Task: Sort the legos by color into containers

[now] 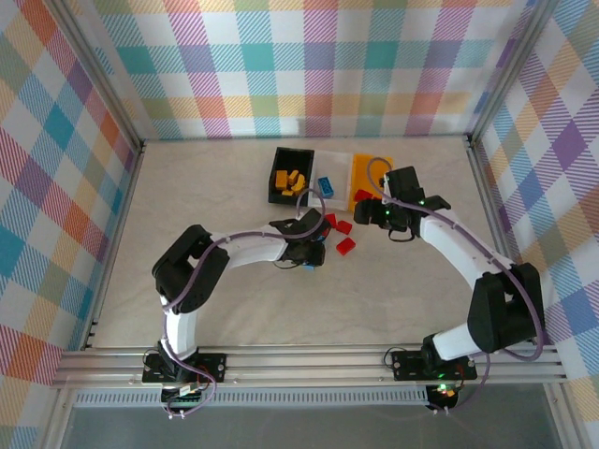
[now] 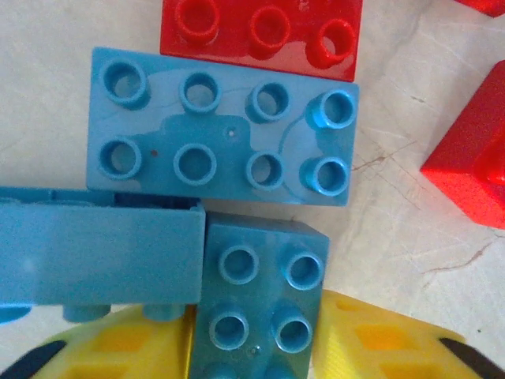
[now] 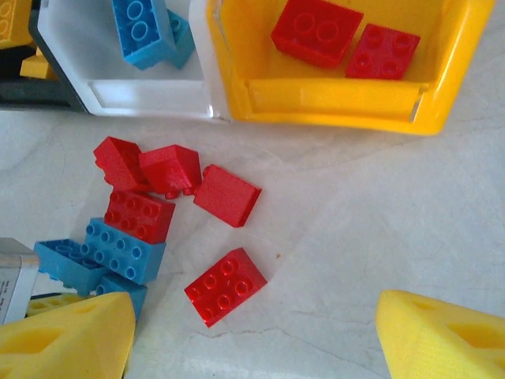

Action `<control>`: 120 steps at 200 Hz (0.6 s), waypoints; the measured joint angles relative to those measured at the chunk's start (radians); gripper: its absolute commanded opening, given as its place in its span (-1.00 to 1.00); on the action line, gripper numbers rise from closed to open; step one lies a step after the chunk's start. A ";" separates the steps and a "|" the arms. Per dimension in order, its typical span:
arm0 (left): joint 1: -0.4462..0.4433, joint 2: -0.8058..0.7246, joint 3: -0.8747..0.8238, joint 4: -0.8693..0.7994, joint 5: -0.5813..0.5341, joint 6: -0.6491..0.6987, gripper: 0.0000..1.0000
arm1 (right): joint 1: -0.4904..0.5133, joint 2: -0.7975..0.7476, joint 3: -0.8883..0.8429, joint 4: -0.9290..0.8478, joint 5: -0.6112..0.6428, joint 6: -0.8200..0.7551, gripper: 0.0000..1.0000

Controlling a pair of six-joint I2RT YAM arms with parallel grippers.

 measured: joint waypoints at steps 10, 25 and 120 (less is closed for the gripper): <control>-0.008 -0.016 -0.019 -0.001 0.000 0.003 -0.59 | 0.005 -0.014 -0.018 -0.001 0.000 0.006 0.60; -0.021 -0.049 -0.053 -0.018 0.003 0.000 -0.65 | 0.018 -0.030 -0.042 0.001 -0.004 0.011 0.60; 0.041 -0.275 0.006 -0.205 0.002 0.074 -0.65 | 0.191 0.103 -0.092 -0.007 0.010 -0.051 0.72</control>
